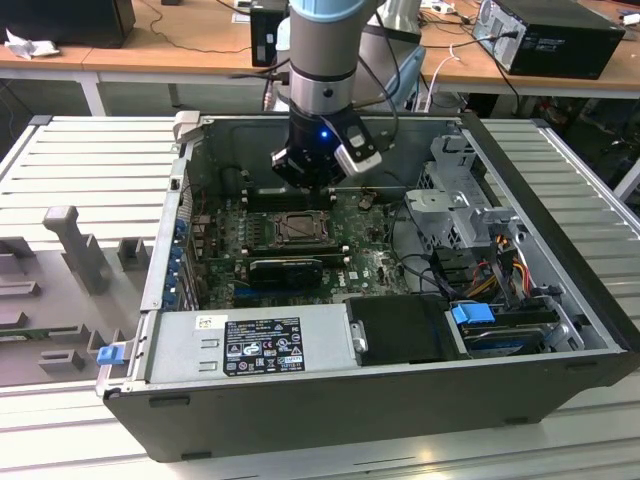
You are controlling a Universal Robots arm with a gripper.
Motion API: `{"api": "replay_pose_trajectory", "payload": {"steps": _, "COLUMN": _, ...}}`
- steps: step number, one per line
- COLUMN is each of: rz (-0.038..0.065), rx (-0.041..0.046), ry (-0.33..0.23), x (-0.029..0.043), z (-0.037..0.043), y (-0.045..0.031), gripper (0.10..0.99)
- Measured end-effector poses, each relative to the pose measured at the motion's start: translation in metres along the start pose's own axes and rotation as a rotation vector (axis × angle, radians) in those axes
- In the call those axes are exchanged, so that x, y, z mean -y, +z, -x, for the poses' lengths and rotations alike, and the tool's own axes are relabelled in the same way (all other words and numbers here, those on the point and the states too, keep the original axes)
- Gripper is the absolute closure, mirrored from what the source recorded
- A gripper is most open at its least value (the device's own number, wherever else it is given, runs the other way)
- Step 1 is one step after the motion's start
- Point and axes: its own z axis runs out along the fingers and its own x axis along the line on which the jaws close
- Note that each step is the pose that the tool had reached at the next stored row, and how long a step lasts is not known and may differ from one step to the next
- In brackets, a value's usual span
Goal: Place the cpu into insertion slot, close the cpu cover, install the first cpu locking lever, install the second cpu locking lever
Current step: 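Install the second cpu locking lever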
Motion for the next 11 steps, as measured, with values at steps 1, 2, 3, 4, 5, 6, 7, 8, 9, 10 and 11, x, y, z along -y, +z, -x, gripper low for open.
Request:
{"api": "replay_pose_trajectory", "payload": {"steps": 1, "rz": 0.0, "rx": 0.0, "ry": 0.0, "x": 0.0018, "z": -0.0001, "y": -0.0002, "gripper": 0.98}}
{"api": "replay_pose_trajectory", "payload": {"steps": 2, "rz": 0.0, "rx": 0.0, "ry": 0.0, "x": 0.0033, "z": -0.0002, "y": -0.0003, "gripper": 0.98}}
{"api": "replay_pose_trajectory", "payload": {"steps": 3, "rz": 0.0, "rx": 0.0001, "ry": 0.0, "x": 0.0048, "z": -0.0003, "y": -0.0004, "gripper": 0.98}}
{"api": "replay_pose_trajectory", "payload": {"steps": 4, "rz": 0.0, "rx": -0.0001, "ry": 0.0, "x": 0.0068, "z": -0.0004, "y": -0.0007, "gripper": 0.98}}
{"api": "replay_pose_trajectory", "payload": {"steps": 5, "rz": 0.0, "rx": 0.0, "ry": 0.0, "x": 0.0116, "z": -0.0006, "y": -0.001, "gripper": 0.98}}
{"api": "replay_pose_trajectory", "payload": {"steps": 6, "rz": 0.0, "rx": -0.0001, "ry": 0.0, "x": 0.0157, "z": -0.0008, "y": -0.0012, "gripper": 0.98}}
{"api": "replay_pose_trajectory", "payload": {"steps": 7, "rz": 0.0, "rx": -0.0004, "ry": 0.0, "x": 0.0178, "z": -0.0009, "y": -0.0013, "gripper": 0.98}}
{"api": "replay_pose_trajectory", "payload": {"steps": 8, "rz": 0.0, "rx": -0.0009, "ry": 0.0, "x": 0.0216, "z": -0.0011, "y": -0.0014, "gripper": 0.98}}
{"api": "replay_pose_trajectory", "payload": {"steps": 9, "rz": 0.0, "rx": -0.0018, "ry": 0.0, "x": 0.0246, "z": -0.0013, "y": -0.0014, "gripper": 0.98}}
{"api": "replay_pose_trajectory", "payload": {"steps": 10, "rz": 0.0, "rx": -0.0034, "ry": 0.0, "x": 0.0288, "z": -0.0015, "y": -0.0016, "gripper": 0.98}}
{"api": "replay_pose_trajectory", "payload": {"steps": 11, "rz": 0.0, "rx": -0.0064, "ry": 0.001, "x": 0.0318, "z": -0.0017, "y": -0.0017, "gripper": 0.98}}
